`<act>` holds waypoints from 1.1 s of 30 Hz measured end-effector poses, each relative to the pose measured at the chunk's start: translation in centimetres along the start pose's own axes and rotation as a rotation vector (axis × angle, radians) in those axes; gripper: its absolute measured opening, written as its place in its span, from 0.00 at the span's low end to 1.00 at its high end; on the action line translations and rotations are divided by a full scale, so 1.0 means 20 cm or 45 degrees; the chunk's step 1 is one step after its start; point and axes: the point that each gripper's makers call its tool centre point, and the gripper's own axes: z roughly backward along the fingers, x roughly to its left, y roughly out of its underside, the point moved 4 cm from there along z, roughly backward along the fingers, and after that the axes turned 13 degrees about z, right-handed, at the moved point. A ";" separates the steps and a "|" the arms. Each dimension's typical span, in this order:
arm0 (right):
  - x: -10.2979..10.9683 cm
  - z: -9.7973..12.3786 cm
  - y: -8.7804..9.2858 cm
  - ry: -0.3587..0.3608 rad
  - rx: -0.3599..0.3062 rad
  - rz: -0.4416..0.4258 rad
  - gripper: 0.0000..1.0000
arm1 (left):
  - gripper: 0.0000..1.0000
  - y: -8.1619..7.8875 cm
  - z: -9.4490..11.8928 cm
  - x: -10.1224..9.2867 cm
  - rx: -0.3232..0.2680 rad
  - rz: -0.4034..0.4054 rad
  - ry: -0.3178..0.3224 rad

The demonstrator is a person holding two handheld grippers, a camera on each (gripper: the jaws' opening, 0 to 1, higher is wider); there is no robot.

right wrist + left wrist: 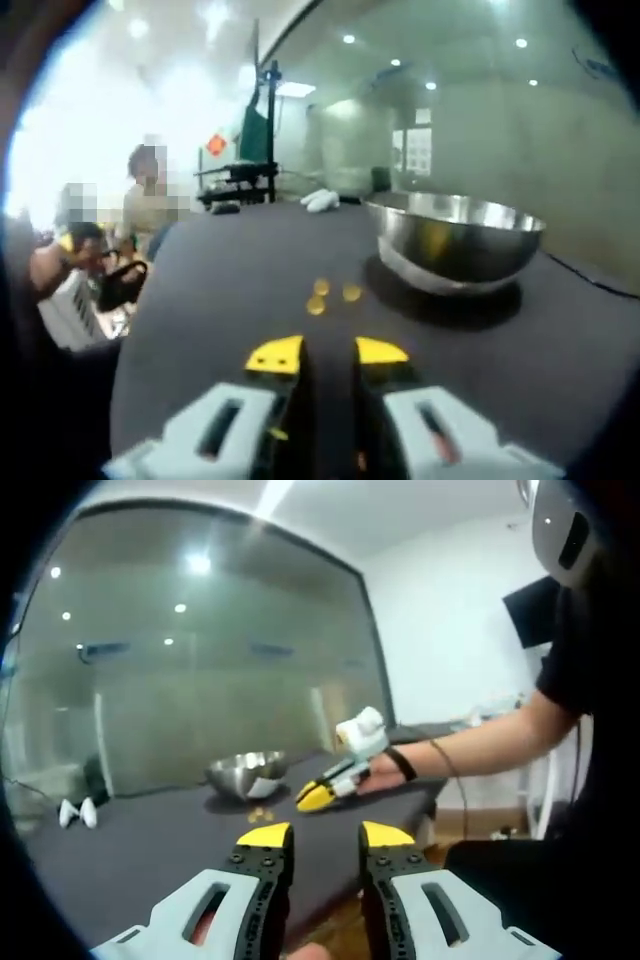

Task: Pick up the QQ candy scattered on the table and place it into the stainless steel bowl on the table

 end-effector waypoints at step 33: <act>0.02 -0.26 -0.07 -0.039 0.019 0.050 0.09 | 0.28 0.02 0.07 0.08 0.006 0.008 -0.074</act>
